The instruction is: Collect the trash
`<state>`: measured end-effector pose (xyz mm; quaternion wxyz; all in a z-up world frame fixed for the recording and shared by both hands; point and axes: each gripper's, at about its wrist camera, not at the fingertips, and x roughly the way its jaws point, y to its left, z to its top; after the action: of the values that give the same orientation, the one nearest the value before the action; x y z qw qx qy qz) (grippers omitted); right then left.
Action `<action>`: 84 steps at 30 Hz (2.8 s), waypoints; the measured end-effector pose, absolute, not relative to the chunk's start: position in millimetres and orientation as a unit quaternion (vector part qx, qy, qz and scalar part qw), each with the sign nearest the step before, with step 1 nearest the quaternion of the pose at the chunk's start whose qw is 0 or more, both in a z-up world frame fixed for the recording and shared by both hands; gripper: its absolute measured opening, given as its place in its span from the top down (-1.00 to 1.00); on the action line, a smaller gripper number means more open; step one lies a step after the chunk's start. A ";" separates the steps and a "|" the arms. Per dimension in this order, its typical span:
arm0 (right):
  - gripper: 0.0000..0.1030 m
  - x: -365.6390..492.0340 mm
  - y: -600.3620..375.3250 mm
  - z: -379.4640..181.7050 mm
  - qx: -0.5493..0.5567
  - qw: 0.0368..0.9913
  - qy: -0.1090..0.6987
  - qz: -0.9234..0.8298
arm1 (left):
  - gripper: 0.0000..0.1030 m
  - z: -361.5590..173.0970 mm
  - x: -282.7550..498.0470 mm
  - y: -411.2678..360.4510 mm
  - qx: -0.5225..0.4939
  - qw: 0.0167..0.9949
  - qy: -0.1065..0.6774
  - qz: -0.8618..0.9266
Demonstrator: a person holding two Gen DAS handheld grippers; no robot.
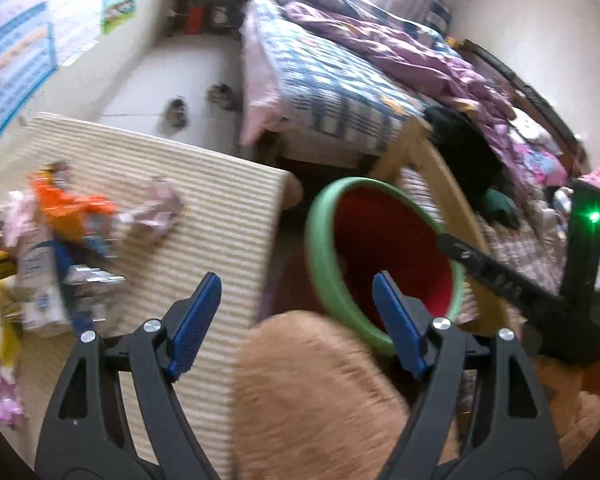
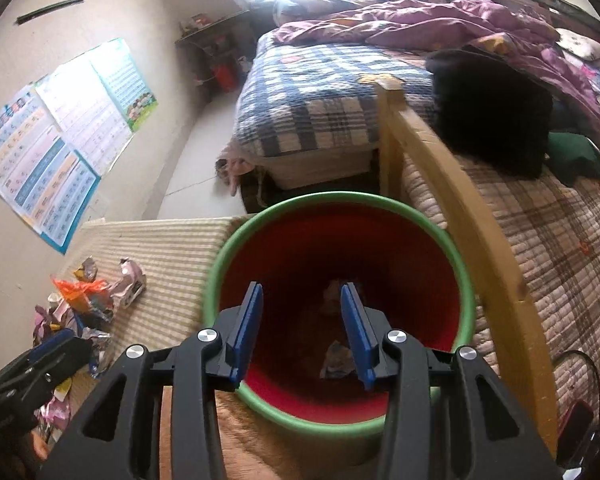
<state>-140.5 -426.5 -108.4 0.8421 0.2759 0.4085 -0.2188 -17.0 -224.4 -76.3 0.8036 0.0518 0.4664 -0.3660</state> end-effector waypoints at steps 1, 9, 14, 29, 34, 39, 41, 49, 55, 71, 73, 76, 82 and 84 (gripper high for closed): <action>0.20 -137.9 -422.2 -108.2 0.274 0.843 0.410 -0.215 | -0.46 -76.2 -14.5 -215.8 0.053 0.808 0.465 -0.357; 0.17 -111.2 -380.0 -111.9 0.249 0.847 0.436 -0.174 | -0.46 -85.7 12.4 -87.0 0.047 0.856 0.470 -0.209; 0.17 -91.7 -349.5 -110.4 0.226 0.852 0.450 -0.143 | -0.46 -108.2 22.3 -7.1 0.047 0.868 0.485 -0.095; 0.14 -53.6 -275.9 -105.1 0.175 0.863 0.470 -0.060 | 0.42 -157.7 20.8 37.6 -0.015 0.822 0.563 -0.081; 0.14 -26.1 -250.5 -99.5 0.164 0.873 0.460 -0.012 | 0.44 -141.7 -8.1 11.7 0.011 0.820 0.556 -0.134; 0.14 11.6 -218.1 -101.9 0.171 0.869 0.463 0.042 | 0.44 -146.8 -28.7 -6.8 0.033 0.805 0.567 -0.172; 0.14 25.4 -201.9 -106.3 0.161 0.867 0.468 0.057 | 0.43 -148.9 -26.5 -11.6 0.040 0.802 0.570 -0.175; 0.14 45.5 -151.1 -120.7 0.155 0.839 0.505 0.128 | 0.43 -156.4 -10.0 10.0 0.001 0.799 0.583 -0.146; 0.14 47.8 -112.5 -141.8 0.178 0.801 0.545 0.171 | 0.43 -161.0 -12.3 17.3 -0.010 0.796 0.587 -0.145; 0.58 41.1 -99.2 -135.0 0.170 0.807 0.531 0.194 | 0.17 -166.8 -14.4 39.6 -0.053 0.795 0.592 -0.125; 0.58 35.5 -107.6 -126.5 0.169 0.815 0.519 0.195 | 0.02 -165.9 -14.0 42.9 -0.062 0.797 0.588 -0.122; 0.58 22.4 -117.6 -117.7 0.162 0.822 0.510 0.195 | -0.06 -163.9 -13.1 44.9 -0.066 0.801 0.582 -0.119; 0.58 -3.8 -128.9 -117.9 0.149 0.829 0.505 0.186 | -0.07 -167.9 -2.4 38.5 -0.060 0.803 0.582 -0.116; 0.58 -10.0 -133.3 -118.4 0.152 0.831 0.503 0.180 | 0.21 -173.7 3.1 36.0 -0.062 0.797 0.590 -0.117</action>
<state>-10.0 -133.3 -118.4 0.8315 0.1522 0.5032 0.1798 3.1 36.0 -173.7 0.7967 -0.0619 0.5896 -0.1172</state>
